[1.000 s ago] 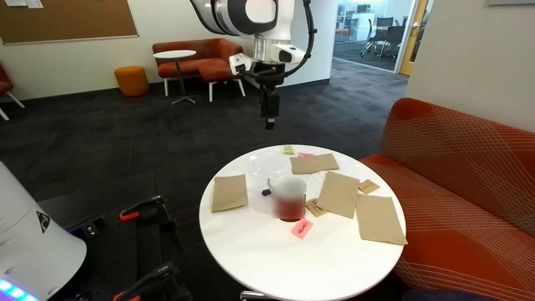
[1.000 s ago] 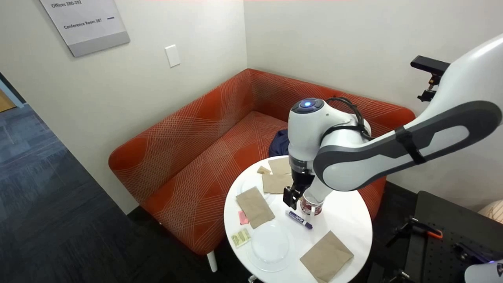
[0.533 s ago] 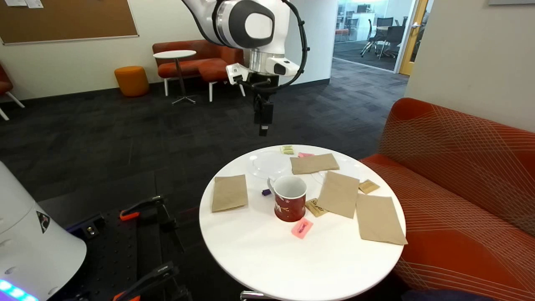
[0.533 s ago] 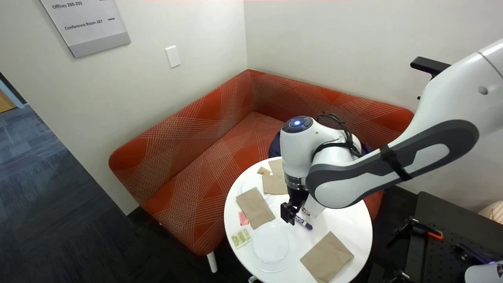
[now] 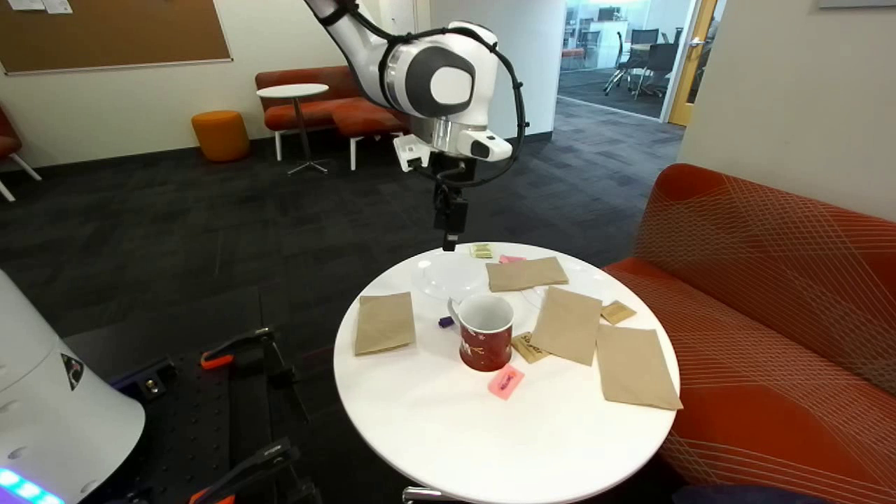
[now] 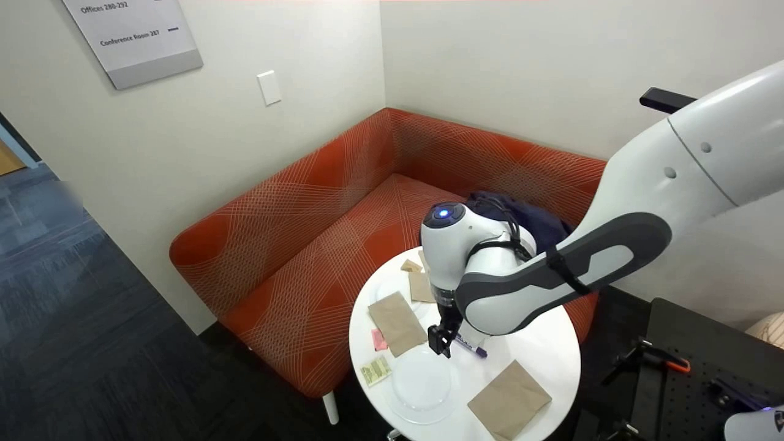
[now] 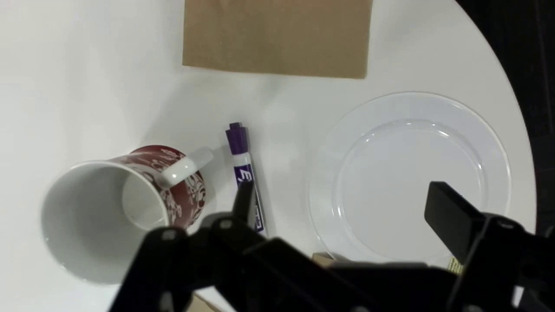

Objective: Move the maroon cup to the middle of the table, then put the marker in the cup, then put the marker on the right side of the marker

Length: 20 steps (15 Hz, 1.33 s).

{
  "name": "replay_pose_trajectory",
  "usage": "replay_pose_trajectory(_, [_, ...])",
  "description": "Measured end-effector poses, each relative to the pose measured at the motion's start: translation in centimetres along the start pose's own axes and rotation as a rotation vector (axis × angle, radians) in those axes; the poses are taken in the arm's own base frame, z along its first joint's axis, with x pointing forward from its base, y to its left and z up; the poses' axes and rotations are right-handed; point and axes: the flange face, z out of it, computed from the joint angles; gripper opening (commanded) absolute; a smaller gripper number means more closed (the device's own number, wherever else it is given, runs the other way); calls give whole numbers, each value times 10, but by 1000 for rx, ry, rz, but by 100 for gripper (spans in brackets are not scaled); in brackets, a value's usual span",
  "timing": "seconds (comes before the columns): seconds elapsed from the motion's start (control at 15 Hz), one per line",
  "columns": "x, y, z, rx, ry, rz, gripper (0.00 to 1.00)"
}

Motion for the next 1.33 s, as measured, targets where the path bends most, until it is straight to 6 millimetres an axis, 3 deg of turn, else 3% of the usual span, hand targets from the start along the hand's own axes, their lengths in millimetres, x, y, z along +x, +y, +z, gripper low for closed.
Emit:
replay_pose_trajectory(0.73, [24, 10, 49, -145, -38, -80, 100])
replay_pose_trajectory(1.33, [27, 9, 55, -151, -39, -84, 100])
